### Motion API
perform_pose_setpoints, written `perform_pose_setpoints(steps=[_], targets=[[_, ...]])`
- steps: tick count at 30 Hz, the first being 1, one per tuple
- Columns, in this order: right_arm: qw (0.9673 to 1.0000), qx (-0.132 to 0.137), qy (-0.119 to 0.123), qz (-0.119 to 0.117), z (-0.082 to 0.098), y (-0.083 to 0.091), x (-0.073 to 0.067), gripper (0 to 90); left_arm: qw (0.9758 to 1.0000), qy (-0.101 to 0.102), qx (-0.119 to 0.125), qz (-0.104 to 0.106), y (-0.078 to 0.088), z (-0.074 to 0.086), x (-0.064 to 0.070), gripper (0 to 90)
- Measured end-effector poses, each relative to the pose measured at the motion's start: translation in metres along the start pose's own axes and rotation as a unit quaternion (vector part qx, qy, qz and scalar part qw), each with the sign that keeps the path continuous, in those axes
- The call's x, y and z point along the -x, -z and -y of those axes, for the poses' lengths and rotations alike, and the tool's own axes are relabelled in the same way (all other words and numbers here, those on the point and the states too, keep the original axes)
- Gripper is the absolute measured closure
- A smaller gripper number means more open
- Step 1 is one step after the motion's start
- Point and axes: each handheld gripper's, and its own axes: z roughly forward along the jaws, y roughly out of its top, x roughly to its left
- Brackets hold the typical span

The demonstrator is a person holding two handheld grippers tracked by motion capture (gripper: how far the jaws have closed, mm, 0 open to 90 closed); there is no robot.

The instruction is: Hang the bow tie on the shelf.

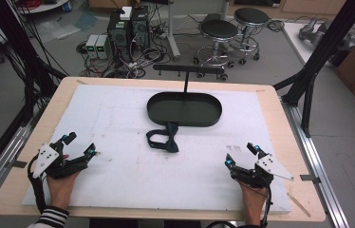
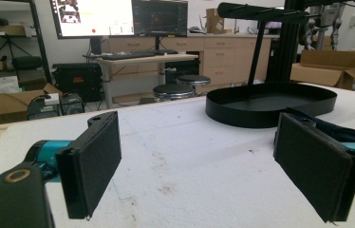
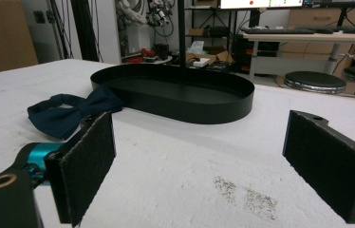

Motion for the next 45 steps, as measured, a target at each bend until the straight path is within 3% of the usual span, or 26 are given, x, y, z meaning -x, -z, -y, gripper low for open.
perform_pose_setpoints(steps=[19, 23, 29, 39, 45], targets=[[0.9999, 0.005, 0.004, 0.009, 0.000, 0.000, 0.000, 9.5, 1.0000, -0.002, 0.000, 0.000, 0.000, 0.000, 0.001, 15.8], [0.9999, 0.003, 0.011, 0.010, 0.000, 0.000, -0.001, 9.5, 1.0000, -0.002, 0.000, 0.000, 0.000, 0.000, 0.001, 15.9], [0.9998, -0.014, -0.001, 0.015, -0.002, -0.003, 0.000, 9.5, 1.0000, -0.003, 0.000, -0.001, -0.001, 0.000, 0.001, 15.9], [0.9997, -0.015, 0.000, 0.018, -0.031, -0.011, -0.009, 9.5, 1.0000, -0.004, -0.001, -0.001, 0.000, 0.000, 0.001, 16.0], [0.9994, -0.034, 0.001, -0.002, -0.058, -0.027, -0.025, 9.5, 1.0000, -0.004, -0.001, -0.001, 0.000, 0.000, 0.001, 15.9]])
